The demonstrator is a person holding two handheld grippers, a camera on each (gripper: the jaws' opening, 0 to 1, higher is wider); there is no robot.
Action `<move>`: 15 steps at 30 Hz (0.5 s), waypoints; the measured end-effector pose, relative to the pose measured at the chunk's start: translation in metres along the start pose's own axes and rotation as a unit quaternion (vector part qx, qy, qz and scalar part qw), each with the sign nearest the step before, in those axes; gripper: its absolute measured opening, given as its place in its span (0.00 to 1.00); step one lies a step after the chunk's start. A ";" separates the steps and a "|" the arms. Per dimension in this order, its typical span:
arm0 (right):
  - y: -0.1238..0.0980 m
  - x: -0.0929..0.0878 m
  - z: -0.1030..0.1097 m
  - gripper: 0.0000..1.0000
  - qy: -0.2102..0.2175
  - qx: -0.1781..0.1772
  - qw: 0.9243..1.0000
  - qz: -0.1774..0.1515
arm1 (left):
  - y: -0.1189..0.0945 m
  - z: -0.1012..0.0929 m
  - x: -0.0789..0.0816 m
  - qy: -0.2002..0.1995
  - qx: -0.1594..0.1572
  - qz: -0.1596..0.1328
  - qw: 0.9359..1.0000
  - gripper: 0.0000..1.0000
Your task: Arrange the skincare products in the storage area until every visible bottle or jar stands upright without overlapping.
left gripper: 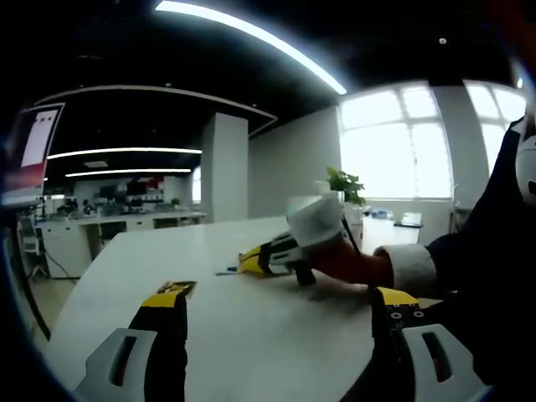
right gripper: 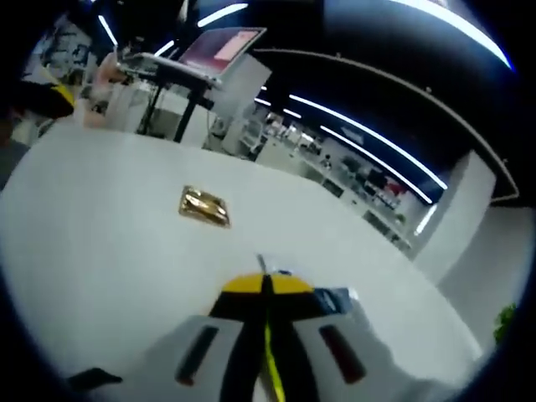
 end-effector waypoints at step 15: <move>-0.034 0.010 0.006 0.00 -0.001 0.026 0.999 -0.026 | 0.002 0.000 -0.006 -0.018 0.004 0.010 1.000 0.88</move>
Point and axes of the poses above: the point that each gripper's makers call its tool centre point, and the gripper's own axes: y roughly forward along the fingers, z roughly to its left, x roughly out of its top, the point moved 5 cm from there along -y, roughly backward along the fingers, and after that the axes turned 9 degrees about -x, right-handed, at the moved point
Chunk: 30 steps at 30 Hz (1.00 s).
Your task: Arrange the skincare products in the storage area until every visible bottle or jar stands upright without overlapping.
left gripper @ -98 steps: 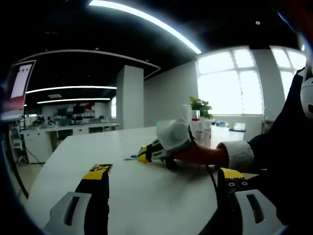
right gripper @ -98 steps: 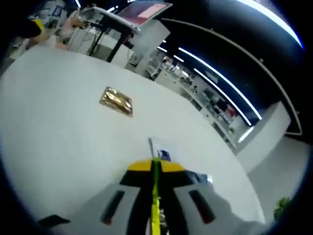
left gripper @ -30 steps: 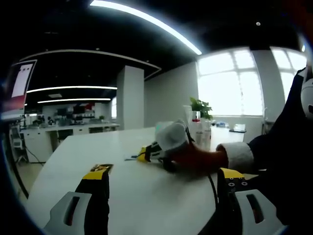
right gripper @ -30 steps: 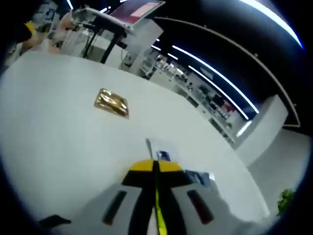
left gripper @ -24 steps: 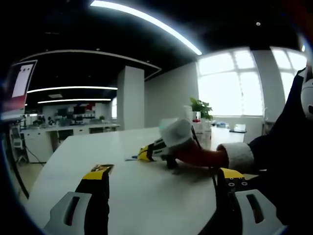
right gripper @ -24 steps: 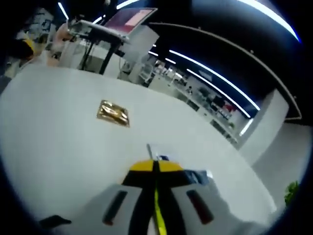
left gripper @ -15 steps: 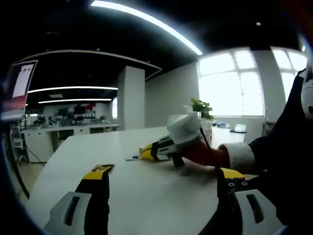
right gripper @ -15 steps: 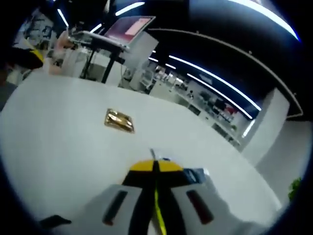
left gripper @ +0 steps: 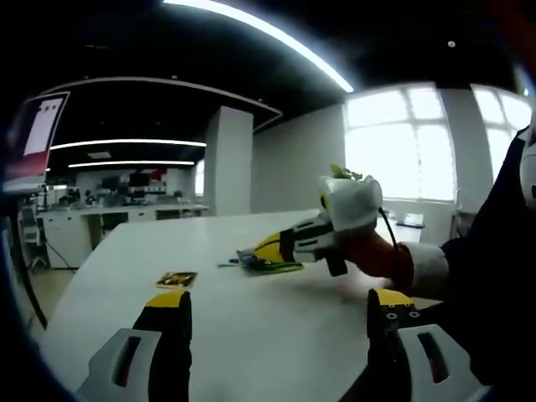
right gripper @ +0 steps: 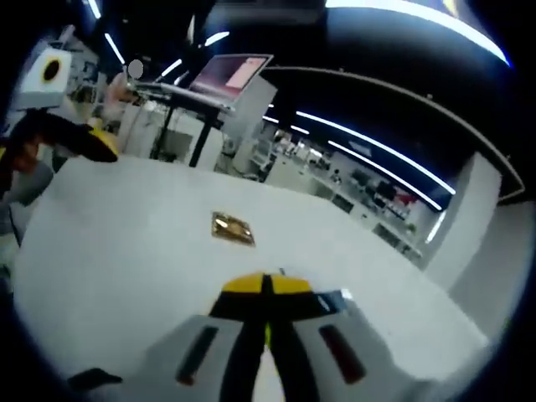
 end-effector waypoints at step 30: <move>-0.015 -0.055 -0.030 0.00 -0.075 -0.049 0.991 0.097 | 0.046 0.001 -0.001 -0.062 0.009 -0.026 0.998 0.63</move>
Point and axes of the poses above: the point that each gripper's makers call its tool centre point, and the gripper's own axes: y roughly forward along the fingers, z roughly to its left, x roughly out of its top, the point moved 5 cm from there along -y, roughly backward along the fingers, and after that the axes turned 9 degrees about -x, right-handed, at the moved point
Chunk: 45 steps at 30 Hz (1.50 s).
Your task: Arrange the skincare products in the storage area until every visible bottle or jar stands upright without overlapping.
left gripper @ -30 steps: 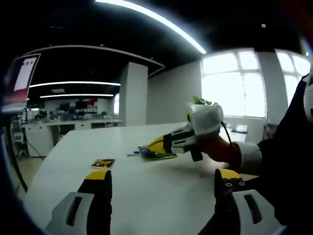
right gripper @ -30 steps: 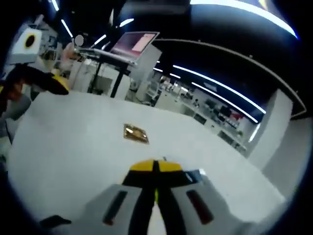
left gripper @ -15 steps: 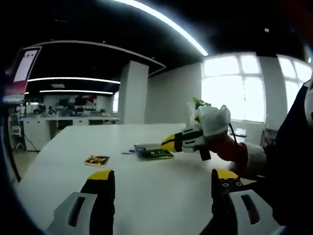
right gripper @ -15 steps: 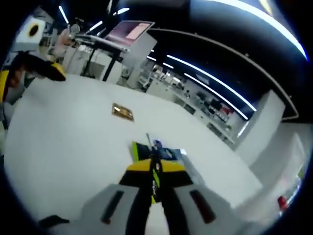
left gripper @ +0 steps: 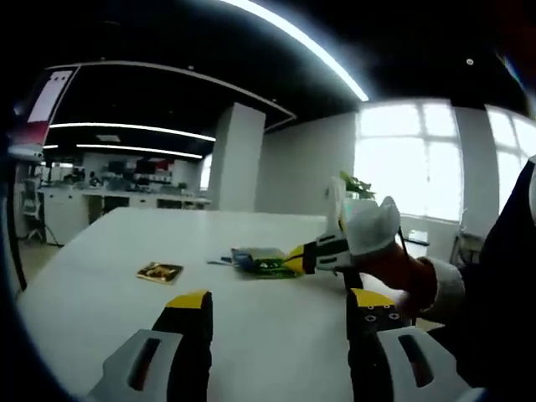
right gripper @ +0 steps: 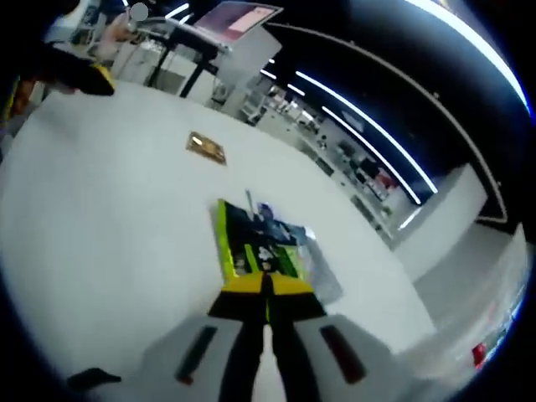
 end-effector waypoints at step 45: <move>-0.008 -0.005 0.014 0.00 0.112 0.044 0.992 -0.024 | 0.121 0.052 -0.005 -0.062 0.001 0.171 0.983 0.51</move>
Point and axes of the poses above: the point that each gripper's makers call its tool centre point, and the gripper's own axes: y roughly forward along the fingers, z roughly to its left, x roughly out of its top, the point moved 5 cm from there along -y, roughly backward along the fingers, and after that the axes turned 9 degrees about -x, right-handed, at the moved point
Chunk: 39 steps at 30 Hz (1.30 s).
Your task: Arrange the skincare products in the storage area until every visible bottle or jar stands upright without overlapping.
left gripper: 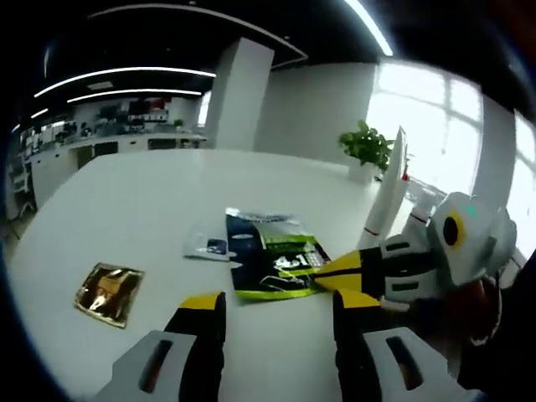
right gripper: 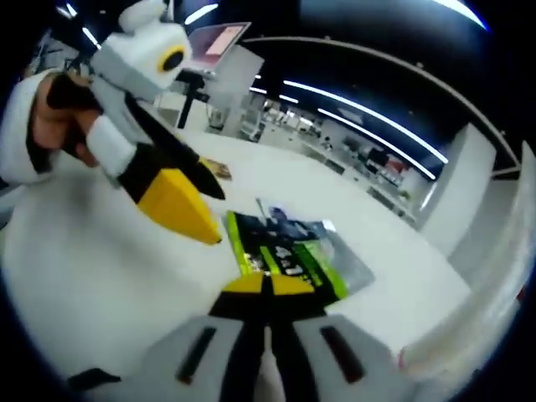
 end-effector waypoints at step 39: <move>0.001 -0.006 -0.007 0.00 0.013 -0.002 1.000 -0.002 | 0.025 -0.006 -0.006 -0.164 -0.057 -0.028 0.984 0.02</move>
Point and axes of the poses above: the point that each gripper's makers call its tool centre point, and the gripper's own axes: y roughly forward along the fingers, z roughly to its left, x roughly out of its top, the point moved 5 cm from there along -y, roughly backward along the fingers, and after that the axes turned 9 degrees about -x, right-handed, at the moved point
